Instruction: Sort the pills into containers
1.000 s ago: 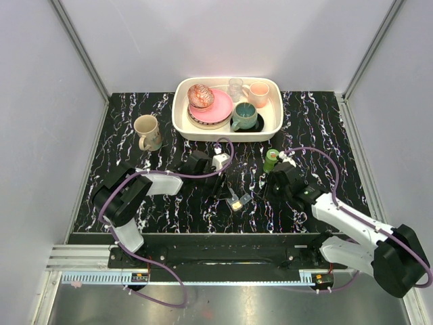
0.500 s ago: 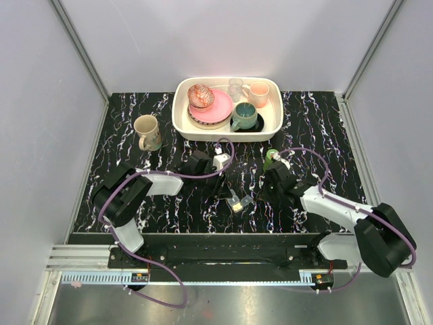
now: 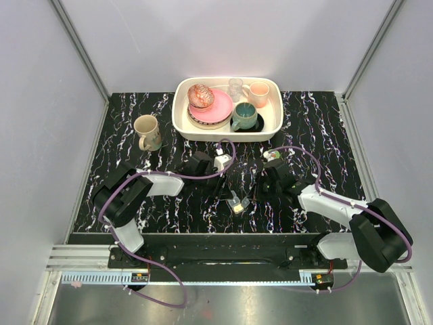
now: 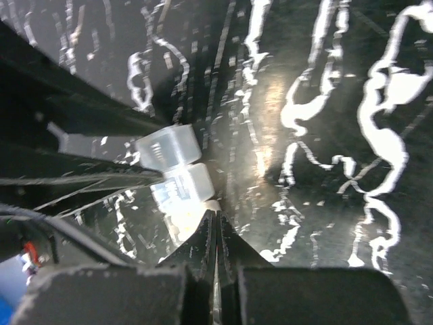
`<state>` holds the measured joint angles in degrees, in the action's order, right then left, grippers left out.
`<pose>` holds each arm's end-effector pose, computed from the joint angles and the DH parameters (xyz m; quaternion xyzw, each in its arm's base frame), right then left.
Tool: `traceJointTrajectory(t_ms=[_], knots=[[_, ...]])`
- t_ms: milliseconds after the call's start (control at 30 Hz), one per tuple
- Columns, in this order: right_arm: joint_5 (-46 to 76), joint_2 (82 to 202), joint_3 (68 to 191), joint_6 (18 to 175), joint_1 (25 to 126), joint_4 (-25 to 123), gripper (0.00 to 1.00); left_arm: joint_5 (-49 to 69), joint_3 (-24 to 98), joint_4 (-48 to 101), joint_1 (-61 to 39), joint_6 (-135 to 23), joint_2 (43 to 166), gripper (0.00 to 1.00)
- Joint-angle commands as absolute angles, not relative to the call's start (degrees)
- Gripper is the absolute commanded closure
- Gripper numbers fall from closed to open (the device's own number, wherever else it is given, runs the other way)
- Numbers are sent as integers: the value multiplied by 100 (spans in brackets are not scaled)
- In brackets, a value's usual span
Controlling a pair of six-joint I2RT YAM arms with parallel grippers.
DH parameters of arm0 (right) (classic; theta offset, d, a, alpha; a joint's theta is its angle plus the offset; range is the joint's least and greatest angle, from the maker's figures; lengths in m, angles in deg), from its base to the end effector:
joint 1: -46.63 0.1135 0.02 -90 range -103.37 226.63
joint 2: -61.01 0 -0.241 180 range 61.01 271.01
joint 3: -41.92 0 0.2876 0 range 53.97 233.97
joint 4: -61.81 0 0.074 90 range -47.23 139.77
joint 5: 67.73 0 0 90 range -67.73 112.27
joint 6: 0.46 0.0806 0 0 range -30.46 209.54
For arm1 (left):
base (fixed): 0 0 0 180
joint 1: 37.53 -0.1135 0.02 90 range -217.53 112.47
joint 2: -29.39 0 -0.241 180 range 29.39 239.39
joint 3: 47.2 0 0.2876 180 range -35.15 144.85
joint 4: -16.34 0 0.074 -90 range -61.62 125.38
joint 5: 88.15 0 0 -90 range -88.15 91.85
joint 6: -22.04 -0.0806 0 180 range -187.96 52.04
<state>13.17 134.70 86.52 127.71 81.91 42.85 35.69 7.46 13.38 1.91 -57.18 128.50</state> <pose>0.2427 0.1873 0.0907 -0.0049 0.9312 0.2727 0.2417 0.2565 -0.2691 0.0567 0.3317 0.8155 -0.4070 0.2433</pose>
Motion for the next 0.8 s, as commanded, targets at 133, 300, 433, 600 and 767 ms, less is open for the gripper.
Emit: traceJointTrajectory(t_ms=[133,300,433,600,767], knots=[[-408,13651,8701,12576,8169,5116,100,3296,686,1687,290,-5838,13037,58],[-839,14212,8763,12479,8169,5214,100,3305,677,1678,290,-5838,13029,58],[-841,14468,8780,12435,8169,5214,100,3305,651,1669,299,-5838,13029,58],[-560,14381,8745,12444,8178,5118,100,3314,642,1661,290,-5830,13020,59],[-366,14398,8789,12382,8170,4829,100,3305,642,1661,307,-5830,13011,59]])
